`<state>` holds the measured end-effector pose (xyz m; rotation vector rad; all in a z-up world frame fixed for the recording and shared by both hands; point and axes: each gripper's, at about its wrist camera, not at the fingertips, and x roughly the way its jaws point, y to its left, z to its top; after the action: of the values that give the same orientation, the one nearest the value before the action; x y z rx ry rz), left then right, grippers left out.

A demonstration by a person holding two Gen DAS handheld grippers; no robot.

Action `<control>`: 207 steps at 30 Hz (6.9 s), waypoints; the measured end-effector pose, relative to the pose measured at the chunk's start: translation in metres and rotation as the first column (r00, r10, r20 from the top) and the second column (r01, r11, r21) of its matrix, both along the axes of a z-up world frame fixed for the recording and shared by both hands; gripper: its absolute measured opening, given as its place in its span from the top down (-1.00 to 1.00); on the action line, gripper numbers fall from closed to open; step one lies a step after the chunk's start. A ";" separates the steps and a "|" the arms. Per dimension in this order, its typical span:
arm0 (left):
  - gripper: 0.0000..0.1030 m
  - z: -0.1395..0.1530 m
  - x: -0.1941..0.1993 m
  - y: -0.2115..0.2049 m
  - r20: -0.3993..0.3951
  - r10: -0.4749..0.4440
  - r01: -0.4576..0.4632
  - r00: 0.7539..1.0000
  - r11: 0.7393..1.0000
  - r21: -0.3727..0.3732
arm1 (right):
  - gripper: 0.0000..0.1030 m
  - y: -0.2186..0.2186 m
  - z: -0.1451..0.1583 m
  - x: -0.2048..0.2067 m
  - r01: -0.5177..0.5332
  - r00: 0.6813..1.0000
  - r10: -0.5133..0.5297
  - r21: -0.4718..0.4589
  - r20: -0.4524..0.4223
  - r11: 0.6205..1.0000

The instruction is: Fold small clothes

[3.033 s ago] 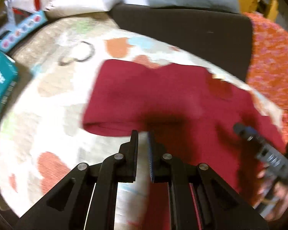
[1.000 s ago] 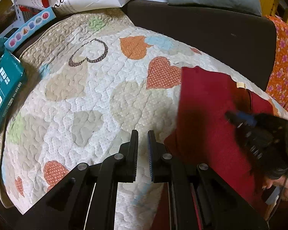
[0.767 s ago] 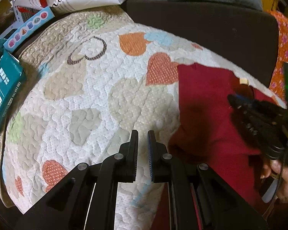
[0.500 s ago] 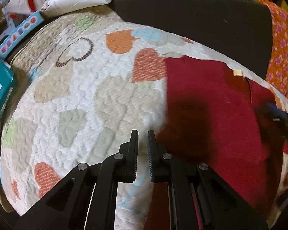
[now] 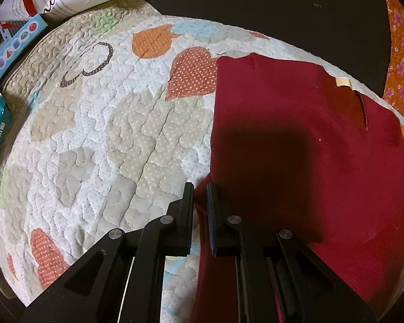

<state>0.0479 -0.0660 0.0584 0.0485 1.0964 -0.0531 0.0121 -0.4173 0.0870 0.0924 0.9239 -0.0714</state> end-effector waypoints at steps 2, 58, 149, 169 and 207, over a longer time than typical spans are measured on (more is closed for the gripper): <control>0.77 -0.001 -0.001 -0.001 0.003 0.004 -0.004 1.000 1.000 0.007 | 0.91 0.002 0.012 -0.010 0.005 0.998 -0.004 -0.015 0.063 1.000; 0.76 0.006 -0.014 -0.018 0.024 -0.048 0.047 0.999 0.999 0.021 | 0.86 -0.056 0.006 -0.082 0.172 0.982 -0.184 0.199 0.039 0.965; 0.76 0.049 -0.008 0.031 -0.005 0.084 -0.081 0.996 0.943 -0.324 | 0.91 0.017 0.043 -0.082 -0.009 0.972 -0.059 0.285 0.228 0.958; 0.76 0.050 -0.005 0.051 -0.039 0.122 -0.127 0.992 0.899 -0.419 | 0.89 0.082 0.079 -0.038 -0.250 0.949 0.116 0.476 0.293 0.843; 0.68 0.011 0.002 0.021 -0.131 0.032 -0.074 0.991 0.943 -0.325 | 0.62 -0.029 0.012 -0.081 0.150 0.982 -0.175 0.280 0.065 0.948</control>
<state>0.0499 -0.0445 0.0692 -0.2895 1.2004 -0.1931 -0.0694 -0.4467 0.0989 0.4264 0.8307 -0.0912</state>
